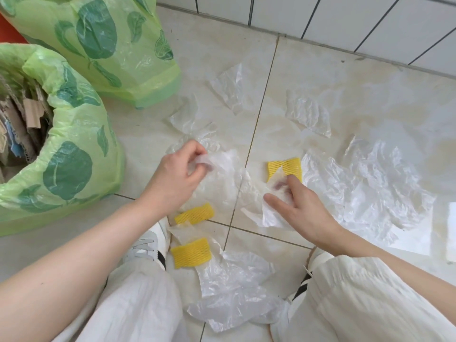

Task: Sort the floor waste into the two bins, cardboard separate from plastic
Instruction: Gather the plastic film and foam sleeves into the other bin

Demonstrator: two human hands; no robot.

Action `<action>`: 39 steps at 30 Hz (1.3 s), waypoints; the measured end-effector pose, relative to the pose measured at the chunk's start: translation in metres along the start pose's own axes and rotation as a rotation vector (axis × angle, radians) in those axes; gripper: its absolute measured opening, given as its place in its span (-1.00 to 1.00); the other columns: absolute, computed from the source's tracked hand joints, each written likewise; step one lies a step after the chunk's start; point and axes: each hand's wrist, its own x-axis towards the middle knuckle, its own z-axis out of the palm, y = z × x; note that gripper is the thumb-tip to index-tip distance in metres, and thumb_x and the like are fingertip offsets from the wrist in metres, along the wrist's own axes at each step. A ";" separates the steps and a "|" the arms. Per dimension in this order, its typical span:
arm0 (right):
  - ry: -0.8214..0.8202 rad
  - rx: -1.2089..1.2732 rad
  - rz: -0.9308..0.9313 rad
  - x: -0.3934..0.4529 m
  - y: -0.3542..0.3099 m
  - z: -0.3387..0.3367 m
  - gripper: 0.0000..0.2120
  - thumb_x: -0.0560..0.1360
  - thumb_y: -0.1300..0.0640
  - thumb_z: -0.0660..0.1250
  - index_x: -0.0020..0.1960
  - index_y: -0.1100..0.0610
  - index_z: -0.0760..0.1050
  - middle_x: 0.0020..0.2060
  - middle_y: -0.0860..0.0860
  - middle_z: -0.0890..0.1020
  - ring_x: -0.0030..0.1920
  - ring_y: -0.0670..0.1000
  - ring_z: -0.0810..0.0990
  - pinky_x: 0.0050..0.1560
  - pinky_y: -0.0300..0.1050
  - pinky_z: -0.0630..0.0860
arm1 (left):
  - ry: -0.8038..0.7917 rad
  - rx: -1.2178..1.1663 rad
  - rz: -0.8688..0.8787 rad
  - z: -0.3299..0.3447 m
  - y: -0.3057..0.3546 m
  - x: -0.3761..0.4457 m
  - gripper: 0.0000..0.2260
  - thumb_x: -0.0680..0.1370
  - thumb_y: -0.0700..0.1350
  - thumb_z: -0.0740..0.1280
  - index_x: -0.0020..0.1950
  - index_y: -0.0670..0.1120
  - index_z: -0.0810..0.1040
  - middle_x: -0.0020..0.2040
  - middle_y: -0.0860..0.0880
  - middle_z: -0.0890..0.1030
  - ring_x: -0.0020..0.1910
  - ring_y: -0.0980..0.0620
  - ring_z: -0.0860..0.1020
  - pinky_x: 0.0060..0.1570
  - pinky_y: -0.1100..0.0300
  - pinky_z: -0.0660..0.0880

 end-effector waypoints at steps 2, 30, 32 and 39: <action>-0.017 -0.030 -0.014 -0.001 -0.001 0.001 -0.60 0.43 -0.23 0.32 0.11 0.00 0.35 0.04 -0.17 0.48 0.05 -0.14 0.45 0.00 -0.24 0.33 | 0.097 -0.057 -0.035 -0.011 0.006 0.002 -0.92 0.52 -0.20 0.24 -0.09 -0.02 0.41 -0.38 0.09 0.49 -0.37 0.17 0.40 -0.31 0.29 0.31; -0.267 -0.975 -0.326 -0.008 0.024 0.081 -0.43 0.01 -0.02 0.56 -0.05 0.06 0.45 -0.18 0.09 0.48 -0.27 0.09 0.49 -0.40 -0.07 0.44 | -0.361 0.787 0.048 0.002 -0.068 -0.027 -0.73 0.33 -0.13 0.38 -0.04 -0.04 0.38 -0.03 0.01 0.50 0.14 -0.07 0.39 0.04 0.12 0.30; -0.257 -0.930 -0.281 -0.003 0.025 0.074 -0.54 0.14 0.05 0.53 -0.03 0.06 0.46 -0.16 0.09 0.47 -0.24 0.11 0.50 -0.35 -0.06 0.45 | -0.316 0.747 0.059 0.002 -0.071 -0.029 -0.76 0.32 -0.18 0.37 -0.10 -0.05 0.37 -0.10 0.00 0.51 0.08 -0.09 0.42 -0.01 0.13 0.30; -0.178 -0.636 -0.193 0.013 0.022 0.045 -0.74 0.47 0.08 0.30 0.13 0.12 0.42 -0.05 0.04 0.43 -0.04 0.12 0.47 -0.12 -0.03 0.46 | -0.220 0.568 -0.013 -0.005 -0.070 -0.026 -0.74 0.37 -0.16 0.39 0.04 -0.09 0.50 -0.10 -0.04 0.56 -0.01 -0.13 0.46 -0.09 0.05 0.40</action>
